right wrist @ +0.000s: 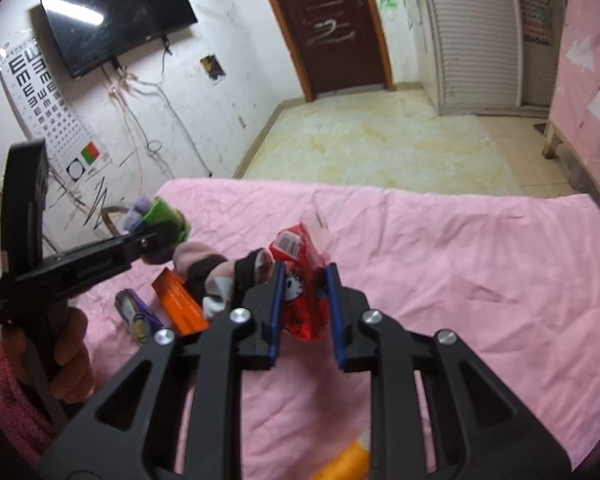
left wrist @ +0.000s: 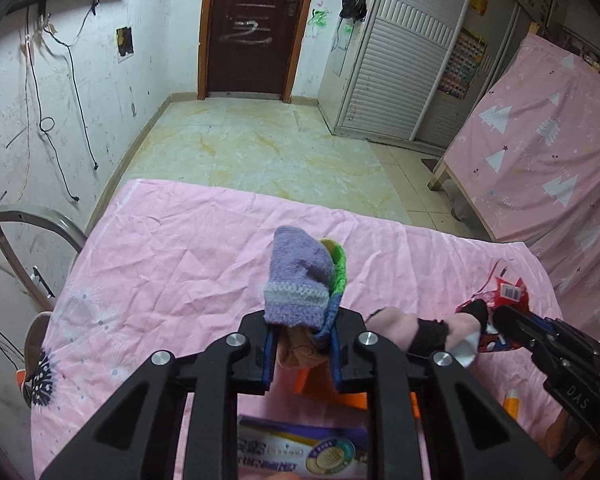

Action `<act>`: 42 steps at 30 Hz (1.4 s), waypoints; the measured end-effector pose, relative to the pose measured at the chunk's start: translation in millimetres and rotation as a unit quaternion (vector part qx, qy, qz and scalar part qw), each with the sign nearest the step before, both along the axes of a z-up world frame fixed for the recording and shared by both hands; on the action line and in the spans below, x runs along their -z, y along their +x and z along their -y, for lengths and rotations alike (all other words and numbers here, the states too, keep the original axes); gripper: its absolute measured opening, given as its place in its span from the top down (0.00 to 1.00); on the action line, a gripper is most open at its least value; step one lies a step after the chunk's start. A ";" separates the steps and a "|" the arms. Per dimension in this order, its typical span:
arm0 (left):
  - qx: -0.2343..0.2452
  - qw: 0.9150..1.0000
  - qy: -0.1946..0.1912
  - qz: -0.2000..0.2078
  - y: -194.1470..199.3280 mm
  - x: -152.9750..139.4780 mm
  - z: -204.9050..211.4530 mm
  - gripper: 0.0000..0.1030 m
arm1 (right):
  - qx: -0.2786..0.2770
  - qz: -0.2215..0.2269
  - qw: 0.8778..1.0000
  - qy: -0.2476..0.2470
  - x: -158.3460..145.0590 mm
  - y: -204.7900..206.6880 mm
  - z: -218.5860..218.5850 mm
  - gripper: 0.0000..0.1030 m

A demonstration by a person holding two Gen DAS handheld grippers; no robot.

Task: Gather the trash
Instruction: 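Carry sock bundle and red packet to the yellow bin and release both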

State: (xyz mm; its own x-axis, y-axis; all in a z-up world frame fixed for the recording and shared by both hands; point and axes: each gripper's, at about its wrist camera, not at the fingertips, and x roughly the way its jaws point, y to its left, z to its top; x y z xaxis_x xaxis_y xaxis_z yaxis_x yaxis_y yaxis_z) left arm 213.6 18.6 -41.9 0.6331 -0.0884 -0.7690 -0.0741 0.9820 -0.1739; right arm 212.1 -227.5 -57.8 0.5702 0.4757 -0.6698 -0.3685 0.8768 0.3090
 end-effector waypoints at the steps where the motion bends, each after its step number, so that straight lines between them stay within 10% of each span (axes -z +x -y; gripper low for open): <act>1: 0.001 1.000 0.002 0.004 -5.8 -4.0 2.0 0.90 | 0.005 0.004 1.000 0.001 -3.5 -4.2 3.8 0.82; 21: 0.086 0.991 0.002 0.098 -105.6 -93.7 108.8 0.90 | 0.107 0.084 0.989 0.065 -56.9 -103.3 120.0 0.81; 42: 0.231 0.969 0.022 0.081 -142.1 -79.7 272.8 0.89 | 0.250 0.093 0.958 0.100 -27.2 -180.5 264.3 0.81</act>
State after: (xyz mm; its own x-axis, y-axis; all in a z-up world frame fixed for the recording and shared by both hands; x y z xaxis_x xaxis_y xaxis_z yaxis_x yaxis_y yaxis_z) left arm 71.5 -254.2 37.8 0.6461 -0.3610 -0.6725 0.3998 0.9106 -0.1047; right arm 31.6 -491.8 -30.6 0.8608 0.2195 -0.4591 0.0185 0.8881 0.4593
